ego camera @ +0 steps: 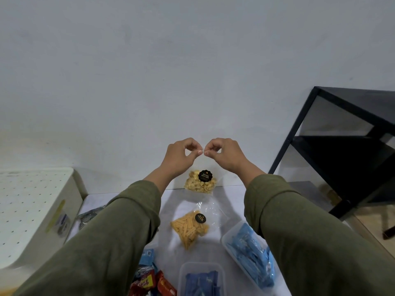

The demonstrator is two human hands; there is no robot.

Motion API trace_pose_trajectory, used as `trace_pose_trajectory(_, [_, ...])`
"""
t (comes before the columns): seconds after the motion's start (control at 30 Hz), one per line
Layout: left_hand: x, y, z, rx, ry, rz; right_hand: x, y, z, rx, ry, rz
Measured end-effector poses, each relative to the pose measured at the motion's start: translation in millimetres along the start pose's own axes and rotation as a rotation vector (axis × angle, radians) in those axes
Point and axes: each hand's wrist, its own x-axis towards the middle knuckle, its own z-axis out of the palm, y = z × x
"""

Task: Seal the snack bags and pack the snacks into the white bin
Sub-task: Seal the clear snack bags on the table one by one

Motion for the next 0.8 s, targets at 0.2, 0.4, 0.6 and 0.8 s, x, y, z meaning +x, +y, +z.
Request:
trace_pose_trajectory(0.2, [2.4,1.9,2.4,0.066,0.050,0.024,-0.1,1.2,-0.8,0.030,0.013,0.004])
trace_pose_trajectory(0.4, [4.8,6.9,0.4,0.072,0.074,0.027,-0.3,-1.5,-2.4,-0.008,0.028,-0.044])
trace_pose_trajectory(0.6, [-0.4,7.7,2.0,-0.012,0.115,0.044,4.0,-2.7,-3.8,-0.065,0.032,-0.061])
trace_pose_trajectory(0.8, [-0.4,9.1,-1.1,-0.006,0.136,0.030,-1.3,-5.4,-0.5,-0.029,0.034,-0.029])
